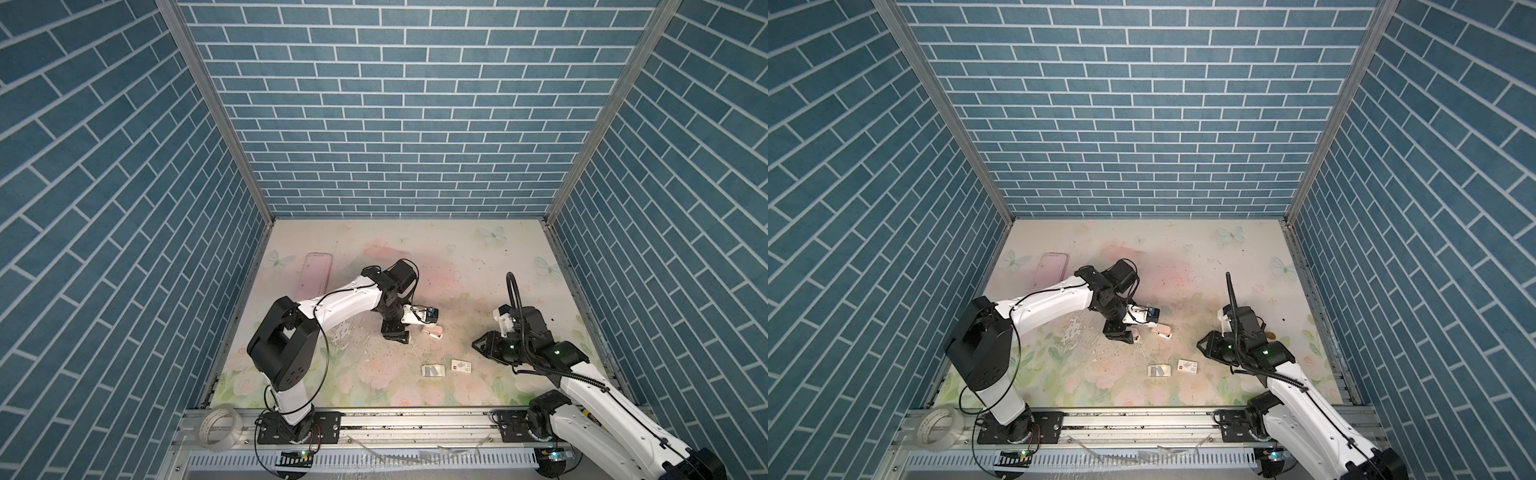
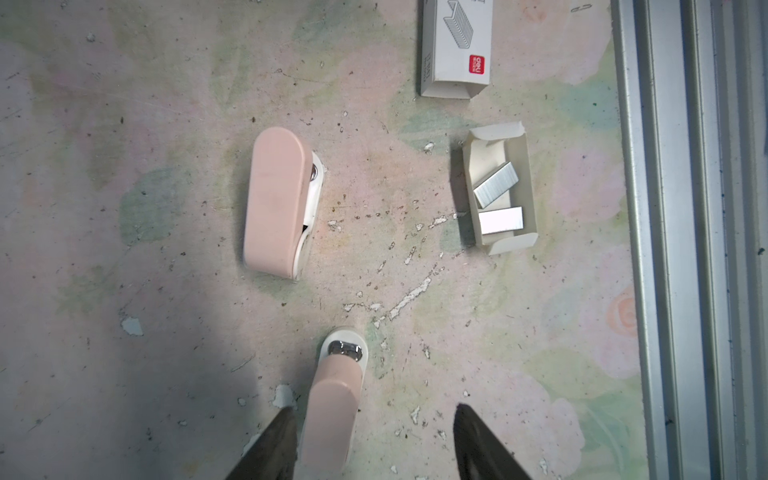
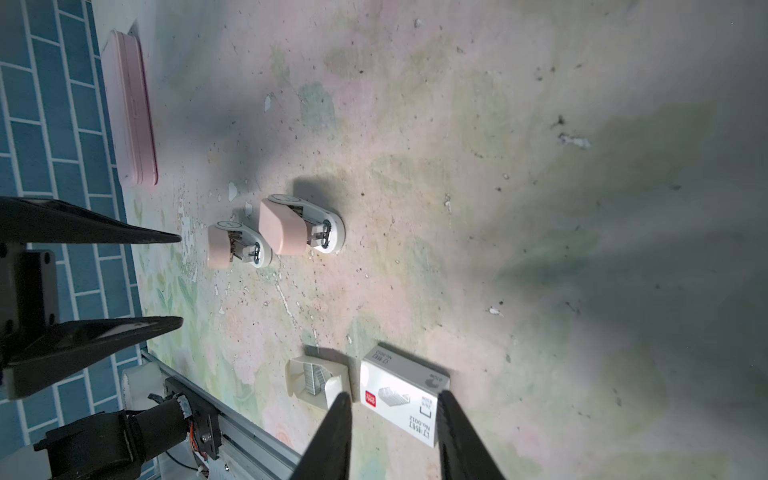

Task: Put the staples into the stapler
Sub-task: 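Grasp the small pink stapler with the left gripper while the right releases the sleeve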

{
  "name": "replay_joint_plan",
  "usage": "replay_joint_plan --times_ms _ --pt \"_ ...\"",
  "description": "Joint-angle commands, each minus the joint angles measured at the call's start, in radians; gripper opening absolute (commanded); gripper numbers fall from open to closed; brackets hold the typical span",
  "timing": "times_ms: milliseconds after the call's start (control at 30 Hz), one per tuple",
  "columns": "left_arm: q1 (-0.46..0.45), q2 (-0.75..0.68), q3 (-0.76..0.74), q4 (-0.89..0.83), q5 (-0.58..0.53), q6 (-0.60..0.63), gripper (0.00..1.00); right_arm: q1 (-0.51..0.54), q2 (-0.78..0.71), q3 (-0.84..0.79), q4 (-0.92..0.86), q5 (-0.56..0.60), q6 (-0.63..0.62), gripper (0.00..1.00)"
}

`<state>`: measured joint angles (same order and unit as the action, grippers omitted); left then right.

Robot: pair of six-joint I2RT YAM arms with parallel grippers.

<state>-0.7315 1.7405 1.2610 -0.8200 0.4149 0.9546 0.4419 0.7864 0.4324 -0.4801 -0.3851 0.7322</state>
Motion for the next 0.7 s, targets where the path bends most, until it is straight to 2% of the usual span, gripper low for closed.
replay_joint_plan --times_ms 0,200,267,467,667 --pt "0.007 0.008 -0.015 0.001 -0.008 0.026 0.62 -0.005 0.020 0.026 0.043 0.018 -0.040 0.36" --pt "0.008 0.046 -0.023 0.035 -0.021 0.030 0.60 -0.007 0.049 0.017 0.093 0.025 -0.031 0.35" --pt "0.009 0.064 -0.025 0.045 -0.027 0.041 0.56 -0.006 0.042 0.013 0.099 0.023 -0.027 0.35" --pt "0.009 0.101 -0.032 0.071 -0.043 0.058 0.53 -0.008 0.004 0.010 0.068 0.032 -0.018 0.34" --pt "0.009 0.102 -0.032 0.081 -0.041 0.055 0.46 -0.014 -0.017 0.009 0.060 0.038 -0.017 0.34"
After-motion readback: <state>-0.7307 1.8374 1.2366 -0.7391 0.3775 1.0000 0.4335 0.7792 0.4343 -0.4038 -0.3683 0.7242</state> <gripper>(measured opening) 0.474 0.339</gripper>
